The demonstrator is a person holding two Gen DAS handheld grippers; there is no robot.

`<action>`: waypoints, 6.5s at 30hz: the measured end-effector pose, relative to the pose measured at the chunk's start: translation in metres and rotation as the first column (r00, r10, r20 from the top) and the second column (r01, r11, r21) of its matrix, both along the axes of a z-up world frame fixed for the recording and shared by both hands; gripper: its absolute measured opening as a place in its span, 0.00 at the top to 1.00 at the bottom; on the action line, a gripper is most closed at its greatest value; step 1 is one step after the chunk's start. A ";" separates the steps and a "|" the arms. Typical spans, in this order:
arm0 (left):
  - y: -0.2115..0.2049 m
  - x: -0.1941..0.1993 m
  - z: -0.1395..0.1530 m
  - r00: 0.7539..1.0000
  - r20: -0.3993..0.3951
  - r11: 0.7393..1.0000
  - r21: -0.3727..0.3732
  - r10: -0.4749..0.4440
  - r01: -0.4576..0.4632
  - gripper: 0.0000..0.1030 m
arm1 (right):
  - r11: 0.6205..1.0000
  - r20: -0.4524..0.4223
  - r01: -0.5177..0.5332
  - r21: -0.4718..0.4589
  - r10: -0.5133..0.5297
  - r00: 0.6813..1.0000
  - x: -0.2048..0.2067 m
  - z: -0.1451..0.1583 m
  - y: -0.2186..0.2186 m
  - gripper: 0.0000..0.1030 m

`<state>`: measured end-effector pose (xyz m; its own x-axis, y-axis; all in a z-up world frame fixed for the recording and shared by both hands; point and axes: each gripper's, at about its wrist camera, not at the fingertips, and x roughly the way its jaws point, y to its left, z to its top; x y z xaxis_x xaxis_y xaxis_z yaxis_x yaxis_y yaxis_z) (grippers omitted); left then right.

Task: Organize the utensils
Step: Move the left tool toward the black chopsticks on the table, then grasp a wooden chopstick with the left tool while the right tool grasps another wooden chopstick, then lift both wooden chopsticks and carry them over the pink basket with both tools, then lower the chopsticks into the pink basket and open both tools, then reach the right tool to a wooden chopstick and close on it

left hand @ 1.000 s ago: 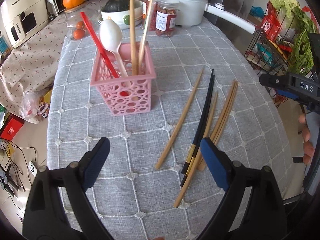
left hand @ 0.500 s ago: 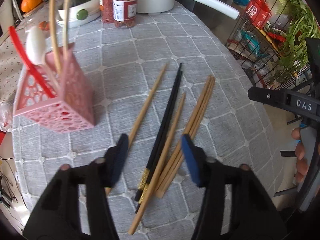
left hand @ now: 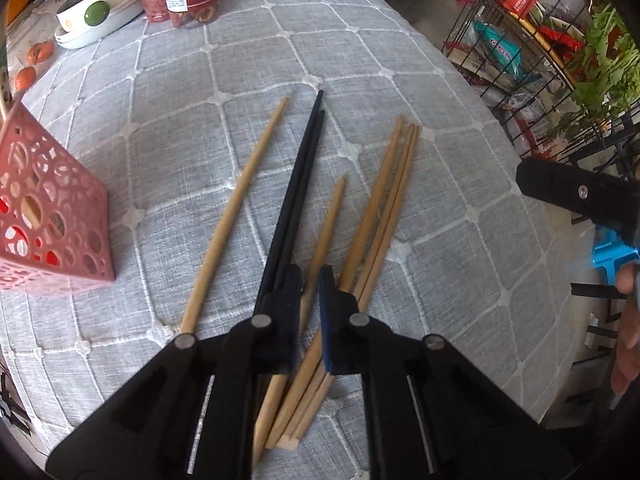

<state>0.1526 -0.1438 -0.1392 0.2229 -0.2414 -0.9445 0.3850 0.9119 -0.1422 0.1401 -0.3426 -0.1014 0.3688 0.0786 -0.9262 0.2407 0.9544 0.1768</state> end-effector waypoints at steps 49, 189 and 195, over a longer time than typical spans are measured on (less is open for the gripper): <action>0.098 -0.046 0.066 0.987 0.140 0.994 -0.095 0.073 -0.060 0.93 | 0.985 -0.084 -0.092 0.149 0.105 0.991 0.060 -0.054 0.083 0.85; 0.128 -0.054 0.090 0.929 0.264 0.966 -0.058 0.259 -0.253 0.08 | 0.981 0.344 -0.142 -0.130 0.179 0.922 -0.021 0.082 0.068 0.00; 0.116 -0.054 0.087 0.929 0.273 0.968 -0.070 0.251 -0.241 0.01 | 0.977 0.262 -0.158 -0.143 0.191 0.946 -0.015 0.060 0.062 0.00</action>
